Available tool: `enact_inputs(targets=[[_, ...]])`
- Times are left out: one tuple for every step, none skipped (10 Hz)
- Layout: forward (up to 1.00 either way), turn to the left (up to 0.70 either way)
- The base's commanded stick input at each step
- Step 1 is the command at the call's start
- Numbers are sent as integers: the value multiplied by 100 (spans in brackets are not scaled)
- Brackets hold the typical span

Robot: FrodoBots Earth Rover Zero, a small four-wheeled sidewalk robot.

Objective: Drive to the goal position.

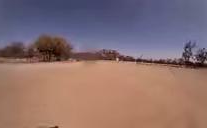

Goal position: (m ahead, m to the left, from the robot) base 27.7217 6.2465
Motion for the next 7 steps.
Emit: enact_inputs(targets=[[100, 0], [100, 0], [100, 0], [100, 0], [100, 0], [100, 0], [100, 0]])
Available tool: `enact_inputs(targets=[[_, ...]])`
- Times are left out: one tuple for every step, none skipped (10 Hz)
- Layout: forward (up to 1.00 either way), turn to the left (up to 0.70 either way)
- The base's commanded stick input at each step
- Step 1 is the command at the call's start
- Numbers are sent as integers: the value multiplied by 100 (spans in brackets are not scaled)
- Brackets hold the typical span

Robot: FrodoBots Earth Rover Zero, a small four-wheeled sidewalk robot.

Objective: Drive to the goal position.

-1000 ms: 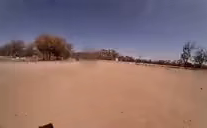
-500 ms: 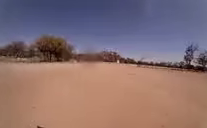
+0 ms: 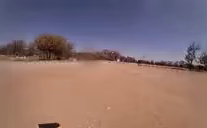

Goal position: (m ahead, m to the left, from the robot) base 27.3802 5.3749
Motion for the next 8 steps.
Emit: enact_inputs(targets=[[100, 0], [100, 0], [100, 0], [100, 0], [100, 0], [100, 0], [100, 0], [100, 0]])
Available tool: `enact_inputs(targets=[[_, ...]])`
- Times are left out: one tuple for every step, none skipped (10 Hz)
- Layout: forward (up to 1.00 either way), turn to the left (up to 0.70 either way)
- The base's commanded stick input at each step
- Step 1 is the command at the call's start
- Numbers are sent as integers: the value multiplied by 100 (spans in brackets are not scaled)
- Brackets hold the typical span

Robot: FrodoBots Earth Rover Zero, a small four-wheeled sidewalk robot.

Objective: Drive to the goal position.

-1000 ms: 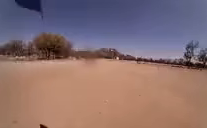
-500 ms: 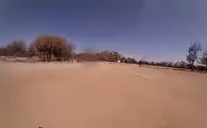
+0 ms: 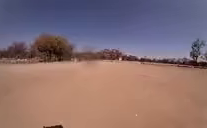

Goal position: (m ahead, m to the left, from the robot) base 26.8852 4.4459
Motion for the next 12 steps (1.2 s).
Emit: enact_inputs(targets=[[100, 0], [100, 0], [100, 0], [100, 0], [100, 0], [100, -1], [100, -13], [100, -24], [100, 0], [100, 0], [100, 0], [100, 0]])
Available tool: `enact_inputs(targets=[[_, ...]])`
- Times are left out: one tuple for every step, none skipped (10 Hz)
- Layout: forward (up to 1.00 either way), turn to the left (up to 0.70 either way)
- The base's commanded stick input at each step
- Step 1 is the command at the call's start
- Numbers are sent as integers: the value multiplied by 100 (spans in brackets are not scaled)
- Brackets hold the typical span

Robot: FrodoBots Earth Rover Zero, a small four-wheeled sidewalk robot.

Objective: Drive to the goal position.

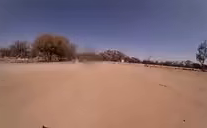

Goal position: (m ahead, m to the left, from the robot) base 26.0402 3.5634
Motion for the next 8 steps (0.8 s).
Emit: enact_inputs(targets=[[100, 0], [100, 0], [100, 0], [100, 0], [100, 0], [100, 0], [100, 0], [100, -1]])
